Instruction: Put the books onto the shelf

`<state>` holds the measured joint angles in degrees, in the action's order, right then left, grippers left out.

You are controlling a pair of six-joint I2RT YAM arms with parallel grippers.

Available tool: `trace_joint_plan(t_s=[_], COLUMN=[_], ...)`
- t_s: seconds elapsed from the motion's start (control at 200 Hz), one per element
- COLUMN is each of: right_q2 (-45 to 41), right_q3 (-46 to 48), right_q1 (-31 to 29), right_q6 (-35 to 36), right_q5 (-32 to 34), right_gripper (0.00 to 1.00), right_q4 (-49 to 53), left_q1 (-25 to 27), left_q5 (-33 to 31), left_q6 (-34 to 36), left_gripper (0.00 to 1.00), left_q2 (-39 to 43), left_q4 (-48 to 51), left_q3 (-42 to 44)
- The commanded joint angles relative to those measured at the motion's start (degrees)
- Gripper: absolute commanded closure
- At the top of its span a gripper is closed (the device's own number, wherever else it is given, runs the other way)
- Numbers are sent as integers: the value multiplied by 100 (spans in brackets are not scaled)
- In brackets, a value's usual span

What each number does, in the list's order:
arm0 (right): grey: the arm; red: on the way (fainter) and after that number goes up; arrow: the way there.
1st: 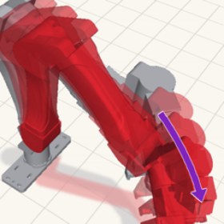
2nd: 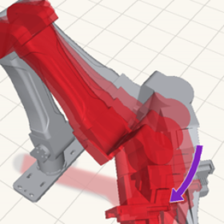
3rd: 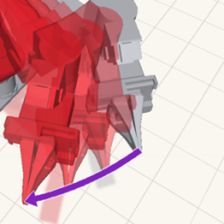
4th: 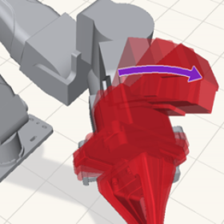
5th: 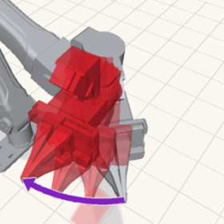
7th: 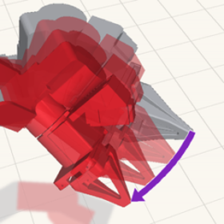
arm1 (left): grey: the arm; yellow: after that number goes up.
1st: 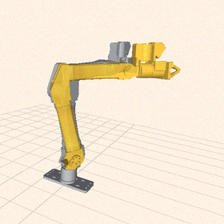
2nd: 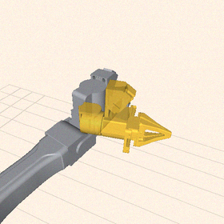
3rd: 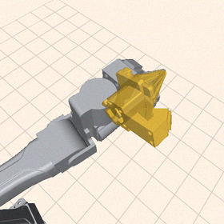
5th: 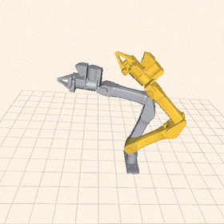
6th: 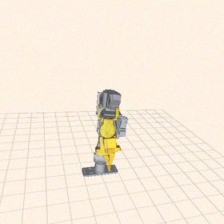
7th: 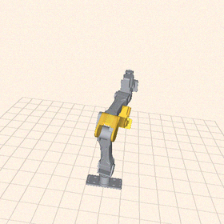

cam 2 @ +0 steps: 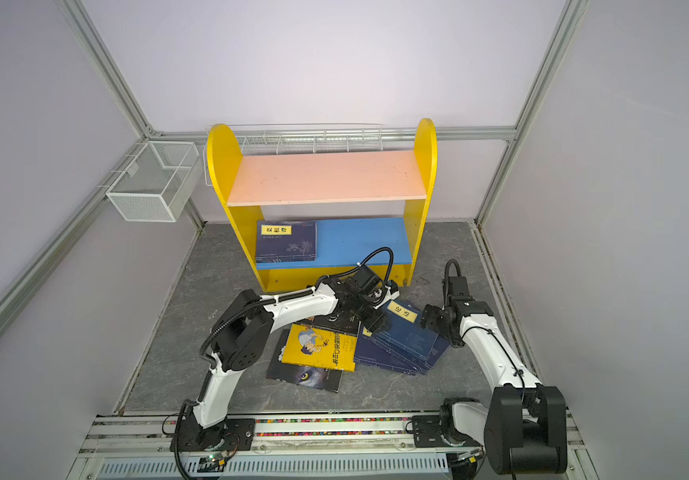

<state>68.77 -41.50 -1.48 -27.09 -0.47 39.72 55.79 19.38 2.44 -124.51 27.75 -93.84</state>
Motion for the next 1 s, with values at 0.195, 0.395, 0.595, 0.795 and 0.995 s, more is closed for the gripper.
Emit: trace_joint_plan(t_s=[0.195,0.395,0.595,0.795,0.995], right_q2=[295,-12,-565,-780,-890], right_q3=[704,815,277,-75,-62], right_q1=[184,275,279,279,244], right_q6=[-453,-543,-361,-376,-302], right_q5=[-1447,-1998,-2462,-2663,-2280], right_gripper=[13,15,17,25,52], right_q4=[-678,-1082,-1001,-889,-853], left_q1=[30,3,-7,-28,-92], left_q5=[-70,-61,-9,40,170], left_q6=[222,241,238,232,170], left_gripper=[43,57,63,63,62], left_q2=[-82,-78,-91,-78,-82], left_q4=[229,240,227,223,144], left_q3=[226,293,301,300,316])
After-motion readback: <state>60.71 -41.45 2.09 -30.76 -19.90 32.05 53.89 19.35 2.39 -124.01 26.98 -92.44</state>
